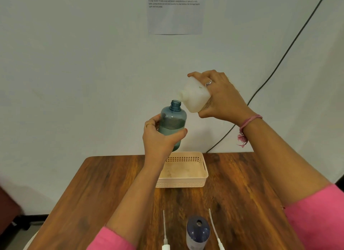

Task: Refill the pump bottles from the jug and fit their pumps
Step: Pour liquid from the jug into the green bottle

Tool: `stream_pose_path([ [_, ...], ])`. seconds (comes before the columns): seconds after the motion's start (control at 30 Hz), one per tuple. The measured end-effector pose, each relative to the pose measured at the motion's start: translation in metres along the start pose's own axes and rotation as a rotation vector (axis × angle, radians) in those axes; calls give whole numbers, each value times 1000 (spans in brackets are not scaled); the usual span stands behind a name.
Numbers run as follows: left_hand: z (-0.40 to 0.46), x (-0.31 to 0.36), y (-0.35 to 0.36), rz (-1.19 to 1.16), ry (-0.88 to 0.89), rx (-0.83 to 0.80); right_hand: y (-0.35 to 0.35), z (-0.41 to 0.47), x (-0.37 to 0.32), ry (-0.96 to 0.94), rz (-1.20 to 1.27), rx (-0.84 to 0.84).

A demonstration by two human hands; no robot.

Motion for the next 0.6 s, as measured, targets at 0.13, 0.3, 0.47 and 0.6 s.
stream_pose_path([
  [0.13,1,-3,-1,6,-4,-3,13,-5,2,68,119,-30],
  [0.3,1,-11,-4,19,-22,-4,26,-14,5,187,312,-46],
  [0.47,-3,-23,-10,17,-65,-13,40,-32,9,298,462,-24],
  [0.6,-10,-37,-18,38,-94,-17,51,-48,10,390,644,8],
])
Point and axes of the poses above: each hand's wrist, its own z-axis towards the middle knuckle, its own y-axis out of the palm, x = y × z, the point moved 1 cm from there along z, towards the middle knuckle, and after that the axes turned 4 degrees about z, right-handed, at the moved point
